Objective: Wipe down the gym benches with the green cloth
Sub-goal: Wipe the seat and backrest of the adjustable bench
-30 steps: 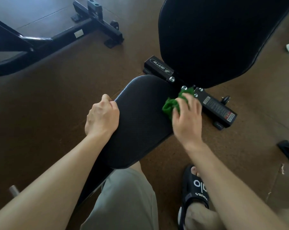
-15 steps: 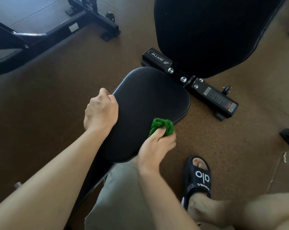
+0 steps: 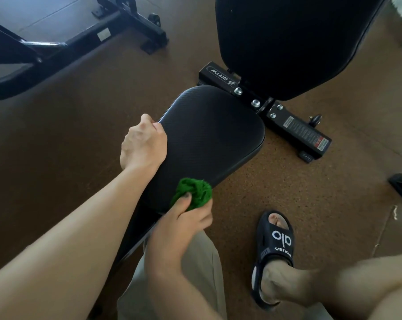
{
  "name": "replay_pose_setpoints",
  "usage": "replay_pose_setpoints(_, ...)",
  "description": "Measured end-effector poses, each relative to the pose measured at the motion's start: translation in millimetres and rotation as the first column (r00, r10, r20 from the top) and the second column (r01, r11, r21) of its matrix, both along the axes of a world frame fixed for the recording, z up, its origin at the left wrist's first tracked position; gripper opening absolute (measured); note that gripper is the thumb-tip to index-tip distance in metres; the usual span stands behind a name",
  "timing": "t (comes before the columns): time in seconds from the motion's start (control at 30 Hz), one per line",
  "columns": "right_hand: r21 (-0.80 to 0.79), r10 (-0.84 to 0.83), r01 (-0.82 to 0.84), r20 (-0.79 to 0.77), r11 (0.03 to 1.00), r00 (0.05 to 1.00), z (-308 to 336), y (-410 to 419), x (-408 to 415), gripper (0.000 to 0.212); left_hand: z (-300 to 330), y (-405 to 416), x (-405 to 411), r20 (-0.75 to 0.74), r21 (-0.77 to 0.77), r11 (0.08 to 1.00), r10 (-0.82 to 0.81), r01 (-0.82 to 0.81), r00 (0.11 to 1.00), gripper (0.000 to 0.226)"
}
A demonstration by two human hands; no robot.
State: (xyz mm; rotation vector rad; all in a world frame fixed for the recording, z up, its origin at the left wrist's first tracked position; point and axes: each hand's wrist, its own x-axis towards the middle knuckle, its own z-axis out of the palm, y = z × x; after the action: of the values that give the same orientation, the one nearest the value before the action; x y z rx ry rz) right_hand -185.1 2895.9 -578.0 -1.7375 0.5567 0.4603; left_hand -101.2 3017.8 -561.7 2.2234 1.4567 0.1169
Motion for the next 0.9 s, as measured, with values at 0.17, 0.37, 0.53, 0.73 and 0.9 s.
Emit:
replay_pose_setpoints(0.17,0.046,0.102,-0.102,0.005,0.994,0.995,-1.6,-9.9,5.9,0.057,2.2,-1.0,-1.3,0.005,-0.02,1.0,0.002,-0.002,1.0,0.032)
replay_pose_setpoints(0.37,-0.08,0.01,0.006,0.204,0.997,0.979,-19.7,-16.8,98.3,0.057,1.3,-1.5,-3.9,0.027,-0.035,0.999,0.005,-0.004,1.0,0.033)
replay_pose_setpoints(0.53,-0.279,0.119,-0.032,0.302,0.96,0.946,-26.5,-30.4,157.3,0.056,0.4,2.1,-4.6,0.039,-0.035,0.999,0.012,-0.01,0.999,0.033)
replay_pose_setpoints(0.73,-0.482,0.272,-0.056,0.393,0.875,0.878,-29.5,-40.5,216.7,0.037,-2.1,4.8,-5.4,0.072,-0.044,0.999,0.011,-0.007,0.997,0.033)
replay_pose_setpoints(0.9,-0.579,0.457,-0.068,0.56,0.812,0.691,-22.6,-32.2,243.1,0.034,-4.7,9.0,-4.5,0.083,-0.074,0.996,0.049,-0.042,0.995,0.033)
